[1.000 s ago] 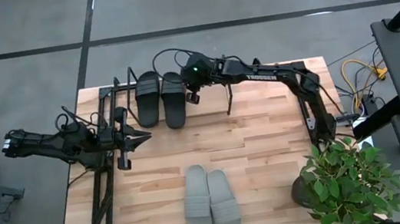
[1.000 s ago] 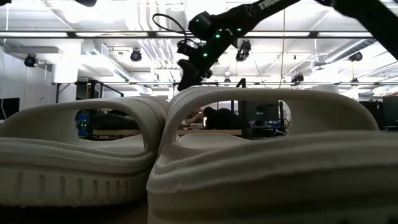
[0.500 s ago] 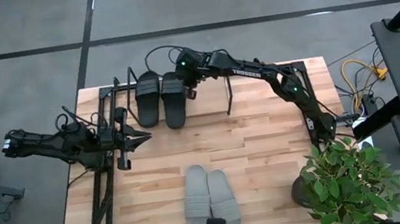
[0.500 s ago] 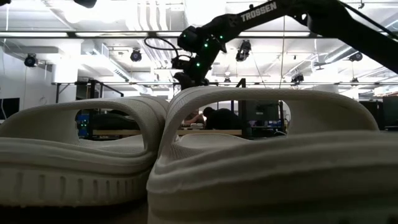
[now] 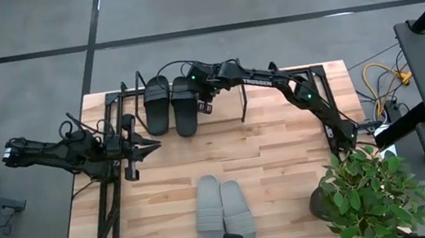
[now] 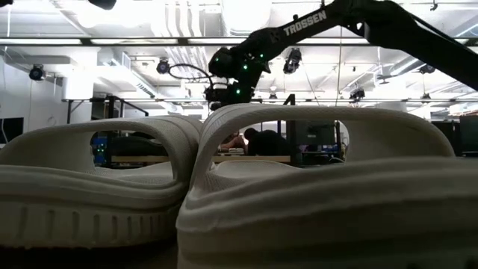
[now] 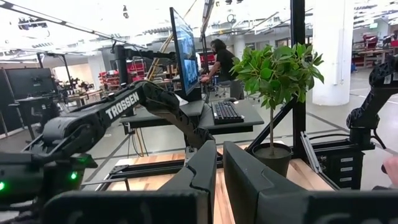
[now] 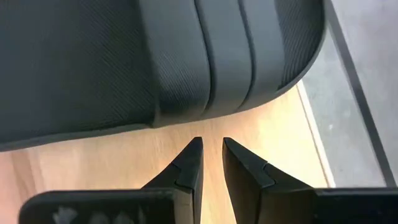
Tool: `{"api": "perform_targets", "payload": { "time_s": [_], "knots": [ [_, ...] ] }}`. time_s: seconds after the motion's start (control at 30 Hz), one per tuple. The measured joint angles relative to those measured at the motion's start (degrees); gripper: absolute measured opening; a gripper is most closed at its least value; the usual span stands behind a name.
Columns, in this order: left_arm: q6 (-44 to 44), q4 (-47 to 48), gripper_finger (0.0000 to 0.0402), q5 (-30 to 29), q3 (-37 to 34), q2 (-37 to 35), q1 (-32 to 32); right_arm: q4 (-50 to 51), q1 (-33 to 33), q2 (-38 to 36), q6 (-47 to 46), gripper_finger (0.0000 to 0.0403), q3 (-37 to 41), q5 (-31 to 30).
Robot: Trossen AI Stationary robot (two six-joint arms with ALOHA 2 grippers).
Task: Pick and place slides into the shelf
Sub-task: Adjust the right black slide from the shelf
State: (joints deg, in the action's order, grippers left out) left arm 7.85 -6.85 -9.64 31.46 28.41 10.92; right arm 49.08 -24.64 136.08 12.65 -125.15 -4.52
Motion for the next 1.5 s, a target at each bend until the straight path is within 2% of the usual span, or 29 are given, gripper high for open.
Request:
{"api": "perform_targets", "payload": {
  "time_s": [0.33, 0.53, 1.33, 1.5],
  "knots": [
    [0.01, 0.04, 0.0015, 0.01, 0.0, 0.05, -0.04, -2.86, 0.28, 0.71, -0.74, 0.0052, 1.12, 0.84],
    [0.01, 0.05, 0.0015, -0.01, 0.0, -0.03, -0.04, -5.58, 0.25, 0.71, -1.73, 0.0052, 1.65, 4.67],
    [0.05, 0.04, 0.0015, 0.02, 0.0, 0.04, -0.02, -11.01, -1.03, 0.68, -3.65, 0.0052, 1.87, 4.29],
    [0.05, 0.04, 0.0015, 0.02, 0.0, 0.04, 0.02, -8.29, -1.05, 0.56, -4.1, 0.0051, 1.87, 3.22]
  ]
}}
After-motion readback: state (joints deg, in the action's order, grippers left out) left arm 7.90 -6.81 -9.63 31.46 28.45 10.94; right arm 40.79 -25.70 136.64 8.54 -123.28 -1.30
